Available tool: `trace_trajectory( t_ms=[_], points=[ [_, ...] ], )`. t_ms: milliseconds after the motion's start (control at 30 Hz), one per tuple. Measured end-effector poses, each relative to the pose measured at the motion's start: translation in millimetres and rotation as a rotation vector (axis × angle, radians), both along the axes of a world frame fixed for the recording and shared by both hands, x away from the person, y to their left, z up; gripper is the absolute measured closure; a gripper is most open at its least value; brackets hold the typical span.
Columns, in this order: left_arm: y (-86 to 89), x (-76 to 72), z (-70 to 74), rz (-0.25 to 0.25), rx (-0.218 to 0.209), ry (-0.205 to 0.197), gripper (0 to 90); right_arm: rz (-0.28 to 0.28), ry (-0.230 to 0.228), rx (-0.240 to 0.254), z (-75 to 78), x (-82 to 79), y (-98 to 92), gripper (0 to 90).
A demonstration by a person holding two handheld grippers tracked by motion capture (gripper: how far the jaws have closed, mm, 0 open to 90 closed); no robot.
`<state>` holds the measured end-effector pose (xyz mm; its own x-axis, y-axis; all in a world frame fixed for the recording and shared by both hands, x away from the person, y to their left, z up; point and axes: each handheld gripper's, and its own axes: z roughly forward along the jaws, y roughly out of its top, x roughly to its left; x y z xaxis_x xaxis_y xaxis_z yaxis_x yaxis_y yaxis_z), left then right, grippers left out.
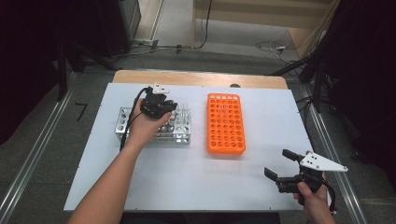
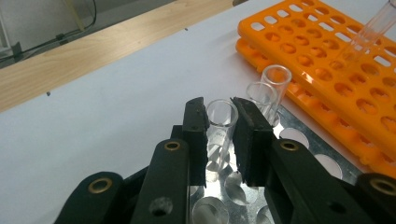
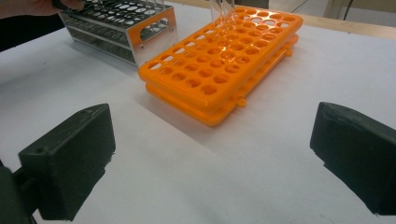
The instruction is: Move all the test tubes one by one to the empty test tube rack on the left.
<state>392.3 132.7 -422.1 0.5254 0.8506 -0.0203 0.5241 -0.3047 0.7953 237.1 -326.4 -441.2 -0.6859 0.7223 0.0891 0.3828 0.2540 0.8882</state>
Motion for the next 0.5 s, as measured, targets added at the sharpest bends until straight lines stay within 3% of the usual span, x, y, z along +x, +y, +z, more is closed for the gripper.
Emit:
trace_trajectory(
  t_ms=[167,500],
  points=[
    [3.6,-1.8,-0.4,0.013,-0.034,0.007,69.8,0.003,0.000,-0.002,-0.2,-0.1,1.0,0.0],
    [16.7,-25.8,7.4,0.006,-0.185,-0.053,24.3,0.004,0.003,-0.003,-0.6,2.4,3.0,0.0]
  ],
)
